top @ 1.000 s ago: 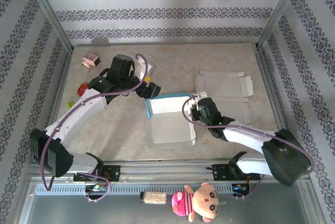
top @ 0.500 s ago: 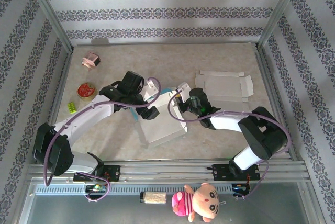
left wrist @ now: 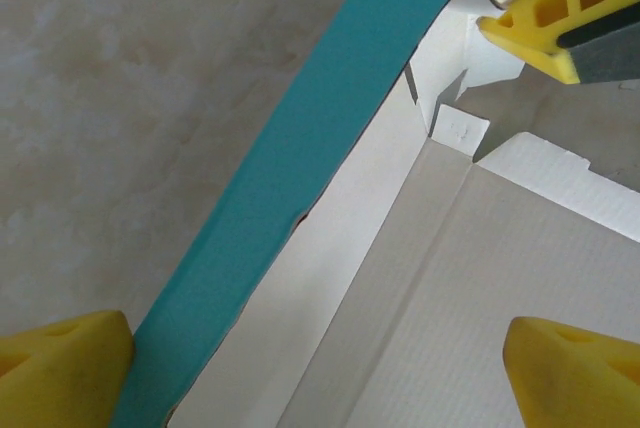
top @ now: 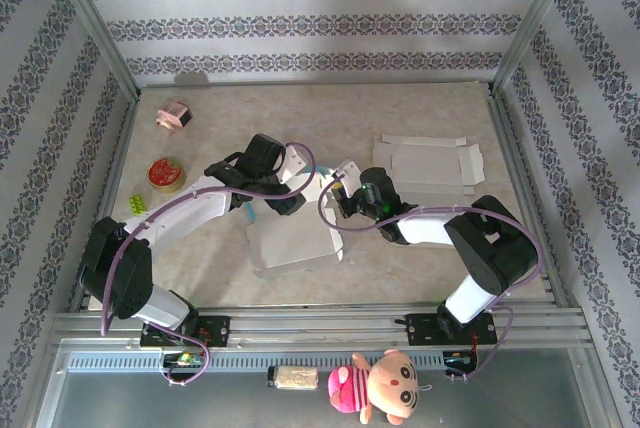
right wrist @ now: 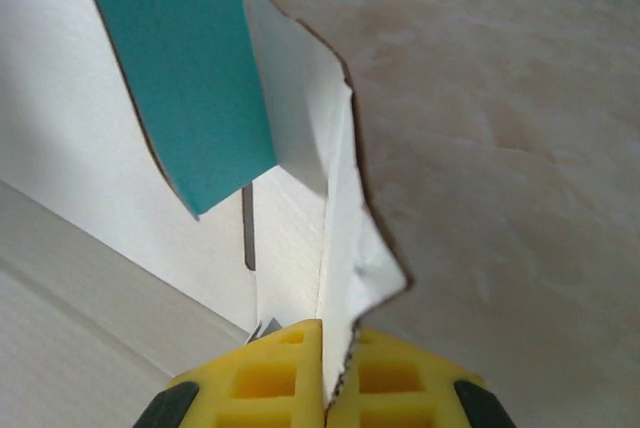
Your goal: Fold the paper box
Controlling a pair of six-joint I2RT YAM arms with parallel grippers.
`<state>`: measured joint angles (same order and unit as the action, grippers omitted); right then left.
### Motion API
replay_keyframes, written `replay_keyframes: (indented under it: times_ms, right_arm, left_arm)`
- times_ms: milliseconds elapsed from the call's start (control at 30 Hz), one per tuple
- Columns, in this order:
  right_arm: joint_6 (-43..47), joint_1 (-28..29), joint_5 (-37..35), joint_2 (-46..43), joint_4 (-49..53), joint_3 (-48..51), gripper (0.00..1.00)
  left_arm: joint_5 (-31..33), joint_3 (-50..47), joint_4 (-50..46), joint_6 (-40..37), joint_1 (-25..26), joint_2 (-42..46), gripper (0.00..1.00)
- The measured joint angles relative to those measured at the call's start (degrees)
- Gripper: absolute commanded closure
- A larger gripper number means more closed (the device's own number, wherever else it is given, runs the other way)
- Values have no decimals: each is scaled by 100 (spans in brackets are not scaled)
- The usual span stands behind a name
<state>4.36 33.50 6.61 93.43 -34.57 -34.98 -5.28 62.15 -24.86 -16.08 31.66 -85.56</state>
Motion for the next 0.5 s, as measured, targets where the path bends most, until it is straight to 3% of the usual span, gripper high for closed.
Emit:
replay_keyframes:
  times_ms: [300, 500]
  right_arm:
    - [81, -57, 39, 0, -221, -57, 96]
    - [168, -79, 50, 33, -245, -66, 96]
  left_arm:
    - [-72, 422, -573, 48, -22, -11, 1]
    - [-61, 979, -988, -243, -140, -520, 1]
